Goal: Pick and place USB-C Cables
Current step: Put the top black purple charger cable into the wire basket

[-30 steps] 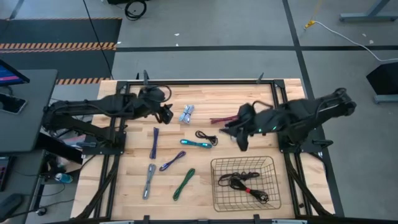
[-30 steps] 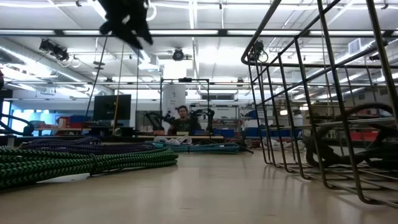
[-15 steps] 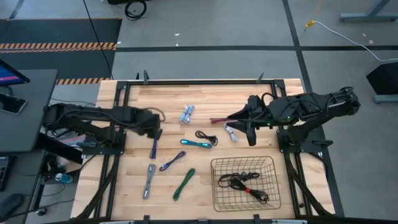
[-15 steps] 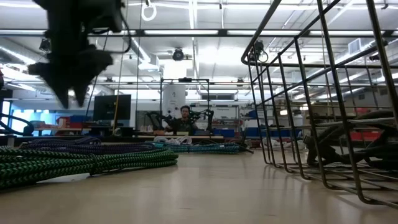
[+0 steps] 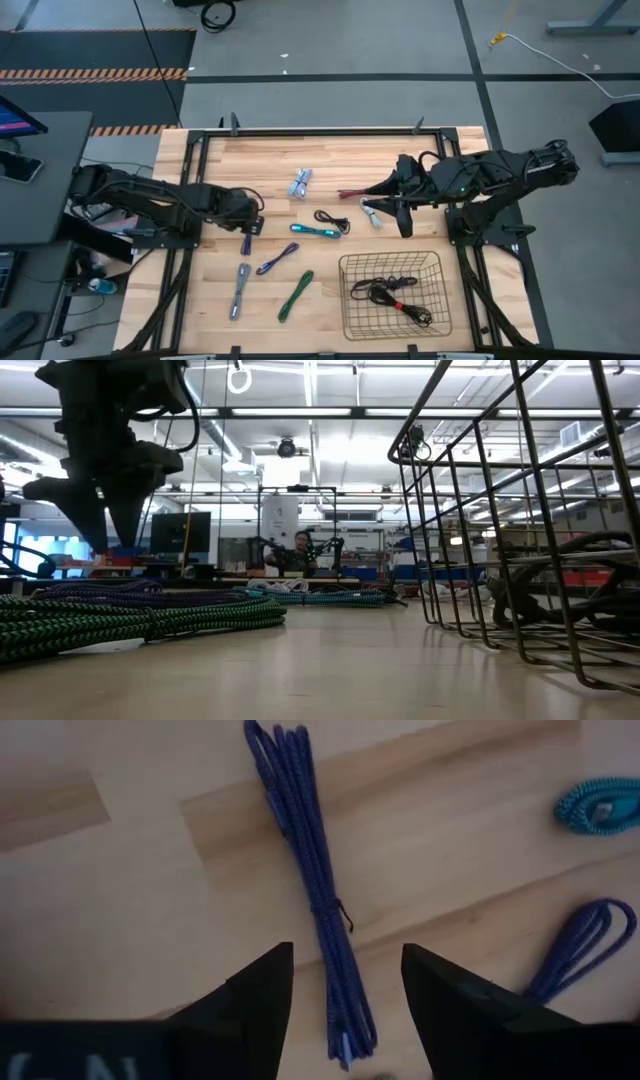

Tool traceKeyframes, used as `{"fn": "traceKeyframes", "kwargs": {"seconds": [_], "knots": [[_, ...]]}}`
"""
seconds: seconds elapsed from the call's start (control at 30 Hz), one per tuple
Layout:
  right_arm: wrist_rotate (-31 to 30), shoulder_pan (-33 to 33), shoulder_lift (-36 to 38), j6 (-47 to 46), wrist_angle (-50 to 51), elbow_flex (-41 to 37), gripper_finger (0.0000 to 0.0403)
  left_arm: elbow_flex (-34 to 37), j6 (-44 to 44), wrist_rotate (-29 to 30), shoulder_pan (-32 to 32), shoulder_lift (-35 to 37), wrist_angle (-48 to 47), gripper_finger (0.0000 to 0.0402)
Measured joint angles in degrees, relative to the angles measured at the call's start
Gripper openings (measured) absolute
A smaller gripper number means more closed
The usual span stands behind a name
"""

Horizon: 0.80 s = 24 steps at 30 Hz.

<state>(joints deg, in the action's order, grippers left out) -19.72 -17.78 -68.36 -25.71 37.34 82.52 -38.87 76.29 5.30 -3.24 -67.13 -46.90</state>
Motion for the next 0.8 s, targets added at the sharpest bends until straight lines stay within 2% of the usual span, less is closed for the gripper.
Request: {"fn": "traceKeyframes", "kwargs": {"seconds": [0.2,0.5,0.8], "knots": [[1.11,-0.02,0.0,0.0,0.0,0.0,0.0148,0.04,0.04,0.03,-0.02,-2.04,-0.1,0.0188],[2.89,-0.02,0.01,-0.01,-1.06,0.0,0.0148,0.03,-0.47,-0.7,0.0,-11.35,5.64,0.0196],[4.07,-0.09,0.0,0.34,-2.13,0.0,0.0148,-0.22,-0.6,-1.7,0.02,-18.5,7.28,0.0197]]}}
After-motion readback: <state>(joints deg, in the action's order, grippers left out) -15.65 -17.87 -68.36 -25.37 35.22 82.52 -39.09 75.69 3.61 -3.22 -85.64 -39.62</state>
